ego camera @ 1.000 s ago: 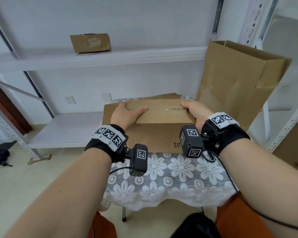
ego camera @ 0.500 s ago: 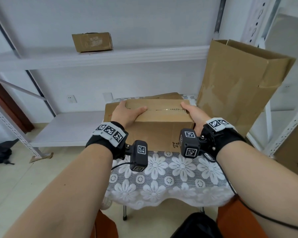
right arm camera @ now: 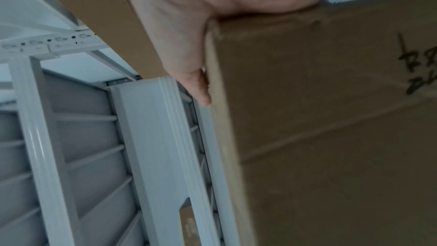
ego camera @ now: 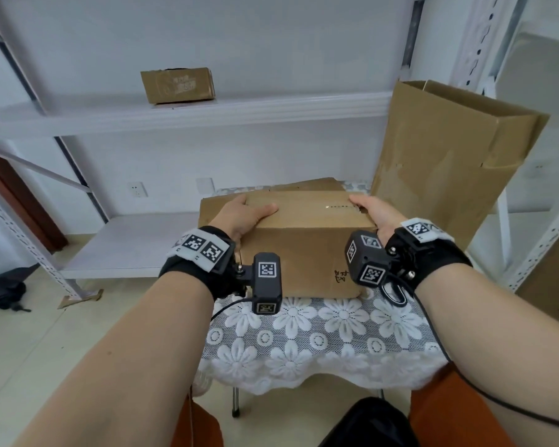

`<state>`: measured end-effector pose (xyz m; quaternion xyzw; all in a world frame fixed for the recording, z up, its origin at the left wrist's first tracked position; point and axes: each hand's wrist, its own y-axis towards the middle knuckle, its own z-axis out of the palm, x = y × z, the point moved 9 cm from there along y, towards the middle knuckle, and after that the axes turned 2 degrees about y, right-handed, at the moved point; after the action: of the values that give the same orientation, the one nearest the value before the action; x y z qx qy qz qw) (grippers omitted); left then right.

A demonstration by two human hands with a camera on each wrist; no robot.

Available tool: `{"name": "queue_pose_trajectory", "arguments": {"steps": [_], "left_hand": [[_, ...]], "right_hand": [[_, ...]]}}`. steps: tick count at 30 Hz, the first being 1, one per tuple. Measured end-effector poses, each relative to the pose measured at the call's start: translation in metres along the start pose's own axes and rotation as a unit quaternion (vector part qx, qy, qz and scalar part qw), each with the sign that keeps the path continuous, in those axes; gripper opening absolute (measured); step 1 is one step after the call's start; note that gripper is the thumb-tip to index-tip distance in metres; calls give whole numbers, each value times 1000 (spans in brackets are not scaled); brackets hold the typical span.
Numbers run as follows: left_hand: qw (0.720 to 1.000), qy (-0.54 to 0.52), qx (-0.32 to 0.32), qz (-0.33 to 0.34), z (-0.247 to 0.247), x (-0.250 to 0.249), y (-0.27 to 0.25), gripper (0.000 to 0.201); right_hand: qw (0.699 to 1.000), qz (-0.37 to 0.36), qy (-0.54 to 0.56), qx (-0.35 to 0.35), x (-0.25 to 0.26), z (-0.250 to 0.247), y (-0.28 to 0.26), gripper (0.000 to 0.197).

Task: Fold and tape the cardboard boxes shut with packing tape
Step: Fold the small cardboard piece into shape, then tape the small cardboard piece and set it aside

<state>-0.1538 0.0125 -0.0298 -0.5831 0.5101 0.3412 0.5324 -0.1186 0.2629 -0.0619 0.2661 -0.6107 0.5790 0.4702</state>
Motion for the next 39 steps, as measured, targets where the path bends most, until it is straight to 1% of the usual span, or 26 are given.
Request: {"name": "queue_pose_trajectory", "arguments": {"steps": [1,3,4,6,8,9,10,12,13,14,15,16,17,18,19,21,22,24,26,28,29,31,33,35,37,39], "left_hand": [[1000,7,-6,-5,-1,7,5,102],[1000,25,-18,-2,-4,16,18,117],[999,34,-21,4,-6,18,24,119],[998,59,-30,12,-7,11,14,116],[989,133,-48,38,-8,1,5,102],[977,195,-65,66,-8,-7,3,92],[951,279,-89,102,-6,-16,0,84],[857,459,-132,192,6,-41,-14,71],[814,512,-129,241,20,-52,-20,62],[794,530,-103,279,34,-58,-23,53],[793,525,-64,303,48,-60,-25,47],[794,522,-22,310,61,-59,-27,45],[784,538,12,309,74,-55,-28,49],[764,573,36,295,84,-49,-28,60],[748,603,51,274,90,-44,-26,73],[731,636,70,237,96,-38,-23,93],[725,645,74,230,98,-38,-22,99],[717,654,69,231,101,-40,-20,102],[712,657,59,241,102,-43,-17,100],[707,660,55,249,103,-43,-15,99],[705,661,55,251,103,-43,-15,99],[706,659,55,252,102,-44,-13,98],[709,656,56,252,101,-46,-11,98],[712,652,58,252,102,-46,-10,99],[715,649,58,253,101,-46,-9,98],[715,647,55,259,101,-47,-9,97]], "right_hand": [[1000,-2,5,-6,-5,-1,-1,42],[1000,-6,22,-13,-10,1,-2,49],[999,-6,32,-13,-10,2,-2,49],[999,-10,42,-11,-8,2,-1,47],[998,-14,53,-11,-5,1,-1,39],[998,-11,61,-11,-6,0,0,35],[998,-5,64,-10,-8,1,-1,32],[998,0,67,-7,-9,3,-4,33],[997,0,71,-8,-9,4,-5,34],[997,-2,74,-8,-8,4,-5,35],[997,-2,78,-9,-9,5,-5,34],[997,-1,81,-8,-9,5,-5,32],[996,1,88,-6,-10,5,-6,29],[995,3,96,-4,-11,6,-7,28],[995,3,103,-3,-11,6,-7,27],[995,8,103,0,-11,6,-8,26],[995,10,99,2,-11,6,-8,26],[994,3,108,-2,-10,4,-5,29],[988,-31,136,-69,-9,-15,3,33],[970,-68,159,-171,-13,-47,10,26],[964,-82,144,-207,-15,-62,14,25],[968,-94,20,-230,-17,-80,22,29],[951,-124,-101,-265,-17,-87,25,31],[923,-148,-208,-288,-19,-82,24,28],[883,-155,-349,-272,-21,-64,27,24],[847,-154,-440,-256,-24,-55,31,28]]}}
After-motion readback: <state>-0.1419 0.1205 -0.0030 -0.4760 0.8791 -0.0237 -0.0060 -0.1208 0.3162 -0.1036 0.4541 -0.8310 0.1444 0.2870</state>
